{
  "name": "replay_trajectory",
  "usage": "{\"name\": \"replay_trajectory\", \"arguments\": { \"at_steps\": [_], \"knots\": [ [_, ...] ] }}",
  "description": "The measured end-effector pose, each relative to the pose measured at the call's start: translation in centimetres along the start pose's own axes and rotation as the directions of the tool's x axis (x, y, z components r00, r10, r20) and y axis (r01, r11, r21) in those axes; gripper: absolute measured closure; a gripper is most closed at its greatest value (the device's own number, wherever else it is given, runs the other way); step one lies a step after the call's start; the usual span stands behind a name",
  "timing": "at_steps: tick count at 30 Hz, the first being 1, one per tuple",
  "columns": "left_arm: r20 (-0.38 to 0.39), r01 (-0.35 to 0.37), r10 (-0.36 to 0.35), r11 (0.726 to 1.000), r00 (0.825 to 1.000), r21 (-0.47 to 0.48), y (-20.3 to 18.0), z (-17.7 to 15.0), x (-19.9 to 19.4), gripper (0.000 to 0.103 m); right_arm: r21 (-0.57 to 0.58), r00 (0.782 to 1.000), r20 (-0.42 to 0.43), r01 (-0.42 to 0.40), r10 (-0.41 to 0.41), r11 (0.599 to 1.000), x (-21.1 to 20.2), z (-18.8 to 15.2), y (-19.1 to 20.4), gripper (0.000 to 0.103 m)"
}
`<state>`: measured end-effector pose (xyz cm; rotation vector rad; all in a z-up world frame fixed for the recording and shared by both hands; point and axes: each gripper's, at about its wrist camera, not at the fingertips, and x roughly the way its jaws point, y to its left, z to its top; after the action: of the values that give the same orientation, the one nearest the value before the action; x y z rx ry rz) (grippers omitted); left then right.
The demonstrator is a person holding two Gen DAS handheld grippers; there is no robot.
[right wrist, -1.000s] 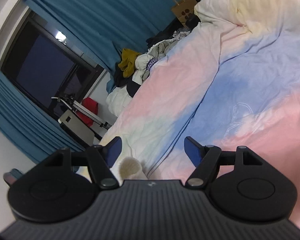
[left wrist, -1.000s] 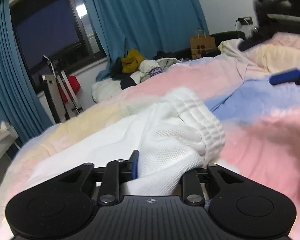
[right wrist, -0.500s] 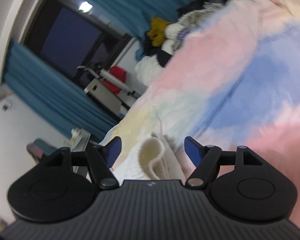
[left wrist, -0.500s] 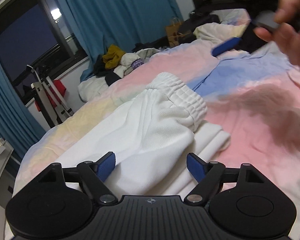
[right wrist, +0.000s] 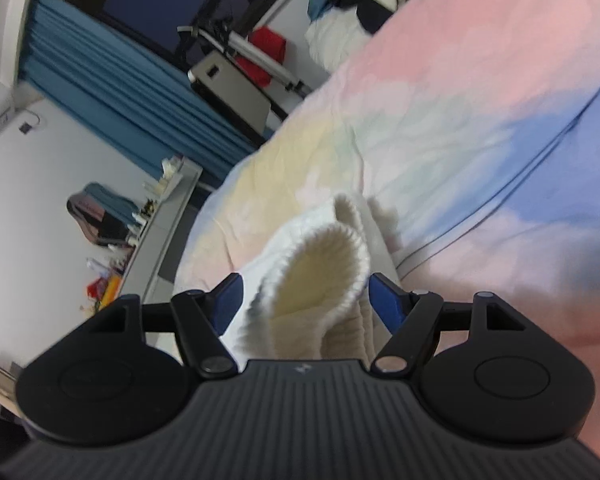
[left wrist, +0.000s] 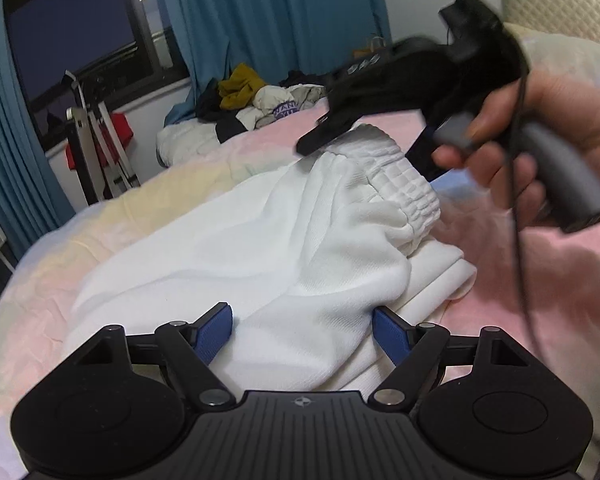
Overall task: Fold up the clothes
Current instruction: 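Grasp the ribbed cuff end with the right gripper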
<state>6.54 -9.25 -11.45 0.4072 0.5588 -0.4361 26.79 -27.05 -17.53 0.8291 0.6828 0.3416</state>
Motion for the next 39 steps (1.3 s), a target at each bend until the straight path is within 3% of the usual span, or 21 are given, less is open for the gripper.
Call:
{"name": "replay_trajectory", "arguments": {
  "at_steps": [3,5,7,10,14,19,22,25,28,30,32,34,36,37,39],
  "knots": [
    [-0.01,0.009,-0.009,1.0,1.0,-0.017,0.4,0.1,0.7,0.024,-0.017,1.0,0.001,0.001,-0.001,1.0,1.6,-0.3,0.1,0.041],
    [-0.013,0.016,-0.017,0.999,1.0,-0.037,0.8,0.3,1.1,0.024,-0.056,1.0,0.016,0.024,-0.023,0.998,1.7,-0.3,0.5,0.073],
    [0.0,0.027,-0.027,0.998,1.0,-0.059,1.2,0.5,1.0,0.024,-0.072,0.999,0.041,0.015,-0.012,0.997,1.0,-0.2,0.9,0.081],
    [0.055,0.043,-0.039,0.997,0.998,-0.07,1.6,0.9,0.0,0.024,-0.144,0.992,0.117,-0.025,0.042,0.989,-0.7,0.3,2.5,0.083],
    [0.105,0.07,-0.061,0.995,0.993,-0.076,1.9,1.2,-1.3,0.024,-0.255,0.976,0.214,0.011,0.045,0.967,-2.6,0.8,4.9,0.084],
    [0.061,0.1,-0.092,0.983,0.994,-0.154,3.2,0.9,-0.6,0.024,-0.307,0.976,0.17,0.181,-0.134,0.934,0.5,0.0,2.2,0.083],
    [0.069,0.11,-0.098,0.974,0.993,-0.197,4.0,0.9,-0.8,0.025,-0.274,0.978,0.156,0.175,-0.136,0.946,1.3,-0.5,0.5,0.082],
    [0.102,0.116,-0.092,0.96,0.99,-0.256,5.3,1.0,-2.0,0.023,-0.253,0.984,0.165,0.113,-0.073,0.961,0.3,-0.3,1.1,0.079],
    [0.133,0.126,-0.084,0.927,0.988,-0.354,7.5,1.3,-3.4,0.023,-0.209,0.983,0.183,0.066,-0.027,0.976,-2.0,-1.0,1.8,0.072],
    [0.141,0.117,-0.062,0.9,0.988,-0.419,9.3,1.4,-4.1,0.023,-0.167,0.976,0.213,0.079,-0.042,0.983,-3.8,-1.9,2.0,0.068],
    [0.135,0.099,-0.038,0.87,0.99,-0.482,11.2,1.4,-4.6,0.022,-0.113,0.966,0.237,0.131,-0.102,0.985,-6.0,-3.0,1.8,0.057],
    [0.117,0.076,-0.014,0.835,0.993,-0.544,13.0,1.1,-4.8,0.02,-0.074,0.955,0.255,0.175,-0.151,0.982,-8.0,-4.0,1.5,0.054],
    [0.094,0.061,-0.006,0.794,0.996,-0.604,14.6,0.5,-4.9,0.018,-0.04,0.948,0.266,0.193,-0.176,0.98,-9.4,-4.8,1.3,0.042],
    [0.083,0.053,-0.001,0.773,0.997,-0.632,15.4,0.1,-4.9,0.017,-0.022,0.946,0.269,0.193,-0.18,0.981,-10.0,-5.1,1.3,0.031],
    [0.07,0.034,0.019,0.729,0.997,-0.684,17.0,-0.9,-5.0,0.014,0.004,0.956,0.256,0.148,-0.144,0.989,-10.3,-5.8,1.2,0.017]
  ]
}}
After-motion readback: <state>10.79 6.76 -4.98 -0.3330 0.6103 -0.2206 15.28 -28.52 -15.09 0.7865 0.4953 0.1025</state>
